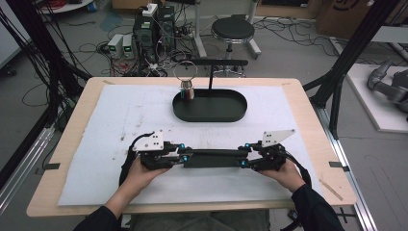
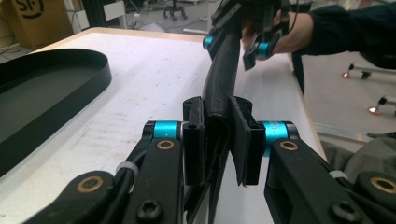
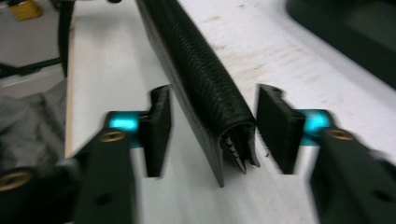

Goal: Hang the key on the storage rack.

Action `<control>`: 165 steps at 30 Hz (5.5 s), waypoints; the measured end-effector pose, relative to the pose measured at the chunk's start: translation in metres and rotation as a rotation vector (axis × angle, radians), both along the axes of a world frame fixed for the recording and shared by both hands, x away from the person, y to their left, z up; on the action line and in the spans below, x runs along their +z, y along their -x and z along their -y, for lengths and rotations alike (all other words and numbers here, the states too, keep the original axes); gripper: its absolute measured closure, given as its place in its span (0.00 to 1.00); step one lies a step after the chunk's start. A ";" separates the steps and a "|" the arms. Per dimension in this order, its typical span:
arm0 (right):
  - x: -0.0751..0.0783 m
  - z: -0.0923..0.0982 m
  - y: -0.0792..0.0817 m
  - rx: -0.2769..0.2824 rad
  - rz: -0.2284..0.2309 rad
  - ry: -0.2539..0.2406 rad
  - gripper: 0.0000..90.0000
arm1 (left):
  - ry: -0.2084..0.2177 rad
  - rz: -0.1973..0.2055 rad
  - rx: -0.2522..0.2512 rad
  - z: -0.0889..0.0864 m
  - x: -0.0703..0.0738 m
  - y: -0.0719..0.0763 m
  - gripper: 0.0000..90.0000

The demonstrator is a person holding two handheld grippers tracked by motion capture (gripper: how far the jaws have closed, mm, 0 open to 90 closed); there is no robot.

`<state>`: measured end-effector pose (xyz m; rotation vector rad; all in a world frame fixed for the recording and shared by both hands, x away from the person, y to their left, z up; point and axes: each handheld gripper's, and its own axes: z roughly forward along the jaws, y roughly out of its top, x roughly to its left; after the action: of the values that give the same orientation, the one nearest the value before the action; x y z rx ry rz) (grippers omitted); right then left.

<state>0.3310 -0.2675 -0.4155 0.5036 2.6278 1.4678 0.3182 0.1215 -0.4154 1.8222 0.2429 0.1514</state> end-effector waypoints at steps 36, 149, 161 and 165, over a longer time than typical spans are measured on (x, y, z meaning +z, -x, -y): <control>0.009 0.001 0.007 0.055 0.003 -0.135 0.82 | 0.051 0.000 -0.022 -0.001 -0.004 0.003 0.82; -0.016 -0.030 -0.168 -0.500 0.036 -0.012 0.77 | -0.017 0.167 0.322 -0.061 0.016 0.057 0.33; -0.011 -0.027 -0.166 -0.535 0.037 0.003 0.57 | -0.024 0.165 0.322 -0.061 0.015 0.056 0.33; -0.005 -0.020 -0.163 -0.532 0.014 -0.040 0.48 | -0.021 0.159 0.325 -0.062 0.015 0.054 0.33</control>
<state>0.4941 -0.2475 -0.4203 1.0859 2.2034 1.3324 0.2643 0.1832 -0.4009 1.7705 0.4255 0.5259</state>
